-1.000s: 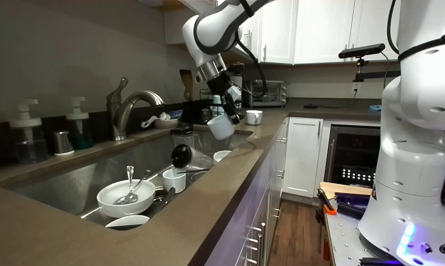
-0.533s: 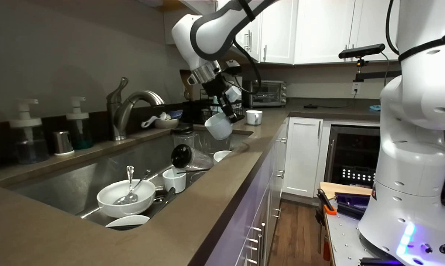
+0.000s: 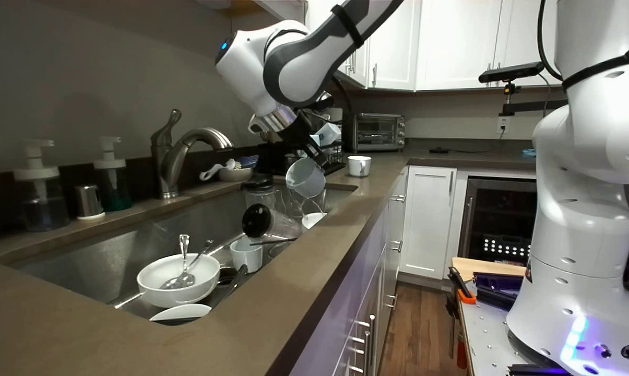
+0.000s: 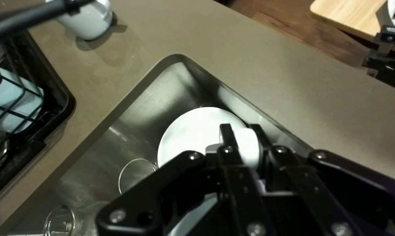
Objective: Pour the water out of the mug on the left and move the mug to the left side of the sink
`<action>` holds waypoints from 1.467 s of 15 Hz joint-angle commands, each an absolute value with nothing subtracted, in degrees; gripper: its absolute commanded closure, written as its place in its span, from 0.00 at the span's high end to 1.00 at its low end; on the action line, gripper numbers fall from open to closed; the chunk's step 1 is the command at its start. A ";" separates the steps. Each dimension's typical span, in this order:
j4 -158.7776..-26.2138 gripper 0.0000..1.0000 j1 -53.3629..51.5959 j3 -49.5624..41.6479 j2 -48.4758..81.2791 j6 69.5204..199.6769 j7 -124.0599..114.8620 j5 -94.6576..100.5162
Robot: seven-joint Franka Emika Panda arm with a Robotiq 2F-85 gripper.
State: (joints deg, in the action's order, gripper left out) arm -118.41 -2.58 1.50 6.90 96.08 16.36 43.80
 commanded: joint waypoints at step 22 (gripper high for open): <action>-124.24 0.04 -7.19 5.57 13.74 70.49 13.86 88.54</action>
